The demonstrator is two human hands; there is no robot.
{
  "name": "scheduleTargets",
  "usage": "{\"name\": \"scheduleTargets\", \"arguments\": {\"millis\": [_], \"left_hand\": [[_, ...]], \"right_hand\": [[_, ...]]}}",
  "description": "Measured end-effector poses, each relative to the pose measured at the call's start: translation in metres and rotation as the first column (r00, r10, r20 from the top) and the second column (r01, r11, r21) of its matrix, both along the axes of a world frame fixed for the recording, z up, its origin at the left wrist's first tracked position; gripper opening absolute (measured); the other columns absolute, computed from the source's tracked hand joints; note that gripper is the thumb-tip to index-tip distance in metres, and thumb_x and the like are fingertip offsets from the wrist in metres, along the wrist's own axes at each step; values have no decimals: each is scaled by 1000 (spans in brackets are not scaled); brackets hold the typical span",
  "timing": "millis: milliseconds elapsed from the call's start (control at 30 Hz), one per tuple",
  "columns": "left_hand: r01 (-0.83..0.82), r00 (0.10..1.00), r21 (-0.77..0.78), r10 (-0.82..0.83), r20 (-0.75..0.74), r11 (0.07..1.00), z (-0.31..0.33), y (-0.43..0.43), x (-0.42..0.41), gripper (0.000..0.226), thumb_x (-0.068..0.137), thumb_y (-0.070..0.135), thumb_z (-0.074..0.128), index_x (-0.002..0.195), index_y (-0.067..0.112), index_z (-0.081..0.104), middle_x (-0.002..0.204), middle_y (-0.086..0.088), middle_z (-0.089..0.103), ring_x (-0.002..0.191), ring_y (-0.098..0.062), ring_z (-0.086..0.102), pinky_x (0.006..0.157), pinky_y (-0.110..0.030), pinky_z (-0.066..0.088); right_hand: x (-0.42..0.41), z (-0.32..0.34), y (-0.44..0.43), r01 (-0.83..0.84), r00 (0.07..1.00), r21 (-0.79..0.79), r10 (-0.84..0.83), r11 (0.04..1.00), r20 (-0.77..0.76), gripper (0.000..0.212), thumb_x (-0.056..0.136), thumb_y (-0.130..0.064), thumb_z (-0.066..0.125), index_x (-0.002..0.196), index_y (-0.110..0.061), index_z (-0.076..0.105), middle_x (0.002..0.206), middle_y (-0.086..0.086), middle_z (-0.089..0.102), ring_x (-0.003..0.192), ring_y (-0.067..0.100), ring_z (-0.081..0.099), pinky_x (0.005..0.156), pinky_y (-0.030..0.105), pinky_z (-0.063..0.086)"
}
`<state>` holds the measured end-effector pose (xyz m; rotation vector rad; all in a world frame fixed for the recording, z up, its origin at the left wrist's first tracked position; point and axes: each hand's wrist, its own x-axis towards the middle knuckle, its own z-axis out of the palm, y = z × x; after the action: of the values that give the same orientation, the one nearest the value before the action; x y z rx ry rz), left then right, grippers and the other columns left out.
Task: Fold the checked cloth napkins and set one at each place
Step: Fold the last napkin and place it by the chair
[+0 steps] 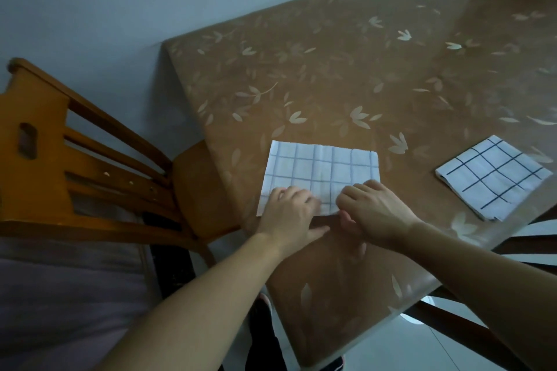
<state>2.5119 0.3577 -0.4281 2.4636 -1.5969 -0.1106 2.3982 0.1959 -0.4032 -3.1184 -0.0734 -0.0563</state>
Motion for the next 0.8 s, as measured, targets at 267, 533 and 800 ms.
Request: {"name": "scheduleTargets", "arguments": {"millis": [267,533,800], "left_hand": [[-298,684,-44,181,-707,953,68,-14,35,35,92,24,64,58,15,58,51,6,46,49,-8,42,53,-26,31],[-505,-70,38,3,-998,862,125,-20,61,35,93,21,62,117,-3,64,112,-20,70,103,-35,67,89,-46,56],[-657,-14,133,164,-986,742,97,-19,68,12,90,22,67,90,10,69,86,-10,72,75,-19,69,64,-28,57]], "right_hand": [[10,77,-24,392,839,641,-543,660,45,34,92,-50,52,85,-18,63,77,-8,61,67,9,56,62,25,41],[7,86,-67,383,736,873,-472,-301,-485,70,60,-79,61,114,-34,65,115,-6,69,110,17,61,100,44,40],[11,59,-47,340,722,782,-388,-522,-573,45,85,-22,64,128,-16,55,115,10,67,94,23,66,85,40,50]]}}
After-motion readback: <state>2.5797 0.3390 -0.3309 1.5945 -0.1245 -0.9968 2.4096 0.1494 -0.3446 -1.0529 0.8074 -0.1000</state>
